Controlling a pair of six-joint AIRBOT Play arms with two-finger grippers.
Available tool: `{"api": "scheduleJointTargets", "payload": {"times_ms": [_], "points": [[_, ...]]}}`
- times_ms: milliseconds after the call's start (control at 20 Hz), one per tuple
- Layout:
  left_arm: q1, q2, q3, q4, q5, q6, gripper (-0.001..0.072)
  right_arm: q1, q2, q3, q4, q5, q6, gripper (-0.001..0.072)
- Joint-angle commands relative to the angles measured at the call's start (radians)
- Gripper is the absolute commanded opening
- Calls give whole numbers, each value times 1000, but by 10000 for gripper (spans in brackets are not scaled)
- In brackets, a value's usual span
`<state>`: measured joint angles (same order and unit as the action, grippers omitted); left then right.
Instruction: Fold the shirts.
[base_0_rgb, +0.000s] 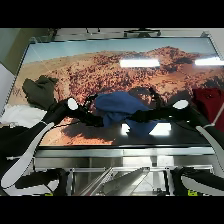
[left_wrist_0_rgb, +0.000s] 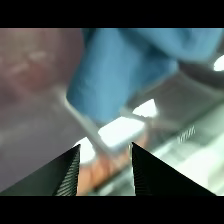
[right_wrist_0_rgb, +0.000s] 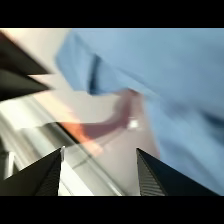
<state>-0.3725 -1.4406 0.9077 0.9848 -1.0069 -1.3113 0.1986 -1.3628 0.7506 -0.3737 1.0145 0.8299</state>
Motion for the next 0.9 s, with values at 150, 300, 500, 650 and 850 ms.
{"api": "scheduleJointTargets", "payload": {"times_ms": [150, 300, 500, 650, 850], "points": [[1, -97, 45, -72, 135, 39, 342, 172, -246, 155, 177, -54, -126, 501], [1, -116, 98, -71, 139, 39, 341, 193, -307, 223, 180, -81, -103, 501], [1, -122, 117, -73, 143, 39, 234, 193, -345, 254, 228, -83, -111, 213], [1, -121, 117, -105, 123, 40, 21, 188, -333, 256, 328, -54, -169, 18], [5, -51, 117, -174, 110, 84, 21, 139, -233, 265, 325, -2, -177, 17]]}}
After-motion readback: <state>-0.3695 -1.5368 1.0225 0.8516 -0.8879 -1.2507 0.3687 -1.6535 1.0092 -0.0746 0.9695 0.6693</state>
